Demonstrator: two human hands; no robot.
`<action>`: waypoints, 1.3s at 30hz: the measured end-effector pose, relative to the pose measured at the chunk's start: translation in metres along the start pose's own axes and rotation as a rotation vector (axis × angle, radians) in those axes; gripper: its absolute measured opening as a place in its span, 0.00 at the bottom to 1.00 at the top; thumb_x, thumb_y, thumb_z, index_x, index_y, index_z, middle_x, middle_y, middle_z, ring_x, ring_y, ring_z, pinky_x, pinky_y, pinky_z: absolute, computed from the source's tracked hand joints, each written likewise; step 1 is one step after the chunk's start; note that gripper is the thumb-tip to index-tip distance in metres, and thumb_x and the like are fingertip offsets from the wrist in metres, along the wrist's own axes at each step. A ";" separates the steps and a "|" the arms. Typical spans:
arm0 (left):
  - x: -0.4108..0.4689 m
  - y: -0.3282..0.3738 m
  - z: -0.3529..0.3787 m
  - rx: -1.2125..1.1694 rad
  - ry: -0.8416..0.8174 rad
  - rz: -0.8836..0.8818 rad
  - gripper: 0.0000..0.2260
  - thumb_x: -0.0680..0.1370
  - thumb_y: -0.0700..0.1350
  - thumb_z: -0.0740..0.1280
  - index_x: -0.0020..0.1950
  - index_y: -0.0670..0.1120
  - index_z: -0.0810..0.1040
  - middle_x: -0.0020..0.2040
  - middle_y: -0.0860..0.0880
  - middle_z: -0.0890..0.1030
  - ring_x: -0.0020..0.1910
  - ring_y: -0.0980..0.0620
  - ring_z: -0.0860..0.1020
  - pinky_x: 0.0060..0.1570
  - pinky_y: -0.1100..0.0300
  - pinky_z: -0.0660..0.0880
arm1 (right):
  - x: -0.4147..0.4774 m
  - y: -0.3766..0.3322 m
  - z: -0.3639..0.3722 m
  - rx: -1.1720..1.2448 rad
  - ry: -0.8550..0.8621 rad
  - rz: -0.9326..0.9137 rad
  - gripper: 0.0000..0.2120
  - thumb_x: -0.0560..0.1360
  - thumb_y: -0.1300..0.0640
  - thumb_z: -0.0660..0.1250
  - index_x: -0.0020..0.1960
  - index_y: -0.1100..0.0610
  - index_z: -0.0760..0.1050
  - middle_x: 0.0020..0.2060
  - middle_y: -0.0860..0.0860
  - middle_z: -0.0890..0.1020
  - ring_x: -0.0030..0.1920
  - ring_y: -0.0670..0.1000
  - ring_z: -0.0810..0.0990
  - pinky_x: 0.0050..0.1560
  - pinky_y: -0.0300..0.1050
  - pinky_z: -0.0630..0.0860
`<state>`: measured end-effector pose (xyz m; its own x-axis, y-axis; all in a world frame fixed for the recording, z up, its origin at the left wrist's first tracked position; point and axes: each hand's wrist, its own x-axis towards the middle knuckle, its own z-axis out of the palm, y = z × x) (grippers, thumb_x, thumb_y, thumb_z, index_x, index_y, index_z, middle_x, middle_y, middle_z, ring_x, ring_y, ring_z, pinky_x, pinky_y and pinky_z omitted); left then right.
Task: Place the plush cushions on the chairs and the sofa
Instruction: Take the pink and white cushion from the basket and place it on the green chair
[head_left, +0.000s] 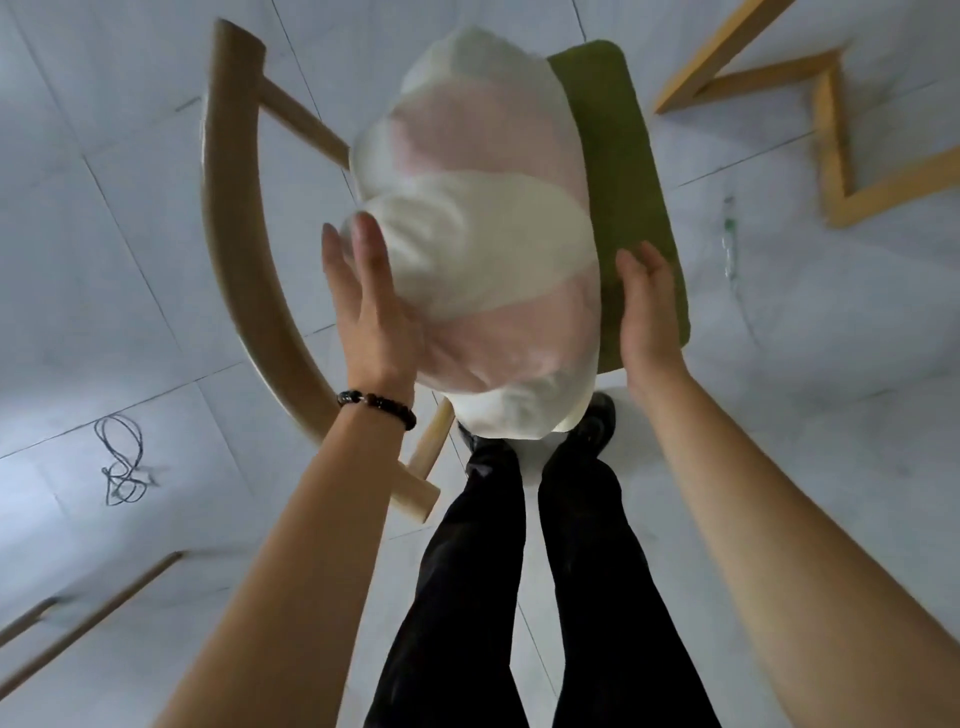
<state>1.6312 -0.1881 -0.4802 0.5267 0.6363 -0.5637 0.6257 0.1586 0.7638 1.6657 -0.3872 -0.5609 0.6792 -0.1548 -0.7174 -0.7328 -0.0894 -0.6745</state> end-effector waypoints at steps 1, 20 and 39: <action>0.006 0.001 0.001 0.065 -0.038 0.021 0.37 0.78 0.68 0.58 0.82 0.53 0.52 0.80 0.55 0.59 0.78 0.57 0.59 0.73 0.60 0.58 | 0.004 0.002 0.000 -0.043 -0.038 0.008 0.29 0.82 0.42 0.59 0.80 0.48 0.59 0.73 0.46 0.71 0.68 0.44 0.71 0.61 0.35 0.68; -0.003 -0.023 -0.032 0.388 0.269 0.192 0.26 0.77 0.46 0.70 0.75 0.49 0.69 0.67 0.50 0.75 0.65 0.53 0.75 0.67 0.52 0.73 | 0.008 0.019 0.085 -0.351 -0.292 -0.277 0.39 0.73 0.28 0.60 0.80 0.42 0.58 0.69 0.52 0.70 0.68 0.46 0.67 0.72 0.44 0.62; -0.004 0.027 -0.016 0.917 0.185 0.957 0.18 0.76 0.42 0.67 0.65 0.39 0.78 0.67 0.35 0.74 0.68 0.33 0.72 0.68 0.43 0.67 | -0.013 0.035 0.063 -0.222 -0.230 -0.261 0.31 0.81 0.37 0.58 0.80 0.50 0.61 0.71 0.46 0.70 0.73 0.46 0.70 0.73 0.47 0.68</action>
<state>1.6365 -0.1740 -0.4521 0.9321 0.3159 0.1773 0.2531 -0.9181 0.3049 1.6336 -0.3267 -0.5857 0.8165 0.1228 -0.5641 -0.5084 -0.3103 -0.8033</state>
